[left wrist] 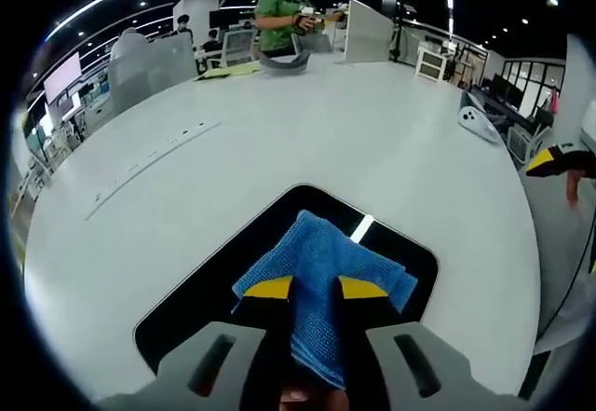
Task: Wipe the mirror surface with the cleaning cloth until all visible marks leave the cleaned area.
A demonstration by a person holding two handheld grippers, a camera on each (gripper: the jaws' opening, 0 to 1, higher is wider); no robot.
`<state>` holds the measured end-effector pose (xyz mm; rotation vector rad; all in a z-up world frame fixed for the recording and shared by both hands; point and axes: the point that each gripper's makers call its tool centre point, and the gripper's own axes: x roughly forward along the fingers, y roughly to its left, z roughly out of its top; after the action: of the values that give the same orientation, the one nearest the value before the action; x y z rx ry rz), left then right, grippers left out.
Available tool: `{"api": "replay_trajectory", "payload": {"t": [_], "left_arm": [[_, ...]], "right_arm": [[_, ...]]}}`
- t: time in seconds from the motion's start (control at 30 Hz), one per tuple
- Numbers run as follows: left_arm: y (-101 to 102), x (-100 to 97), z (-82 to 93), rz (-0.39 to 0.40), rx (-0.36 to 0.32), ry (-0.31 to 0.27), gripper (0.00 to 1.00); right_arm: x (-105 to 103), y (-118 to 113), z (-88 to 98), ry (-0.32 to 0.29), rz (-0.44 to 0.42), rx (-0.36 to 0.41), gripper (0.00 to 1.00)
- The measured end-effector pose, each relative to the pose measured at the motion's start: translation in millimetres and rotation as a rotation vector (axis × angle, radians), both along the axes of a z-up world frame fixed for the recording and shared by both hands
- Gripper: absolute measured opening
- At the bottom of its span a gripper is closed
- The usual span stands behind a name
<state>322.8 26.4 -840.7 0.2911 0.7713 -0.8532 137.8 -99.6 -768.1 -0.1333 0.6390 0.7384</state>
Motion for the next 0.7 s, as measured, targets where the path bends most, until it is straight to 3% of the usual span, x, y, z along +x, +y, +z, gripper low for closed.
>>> {"api": "replay_trajectory", "payload": {"t": [0.7], "left_arm": [[25,-0.8,-0.3,-0.009,0.009,-0.008,0.15]], "right_arm": [[2,8,0.9,-0.003,0.013,-0.003,0.89]]}}
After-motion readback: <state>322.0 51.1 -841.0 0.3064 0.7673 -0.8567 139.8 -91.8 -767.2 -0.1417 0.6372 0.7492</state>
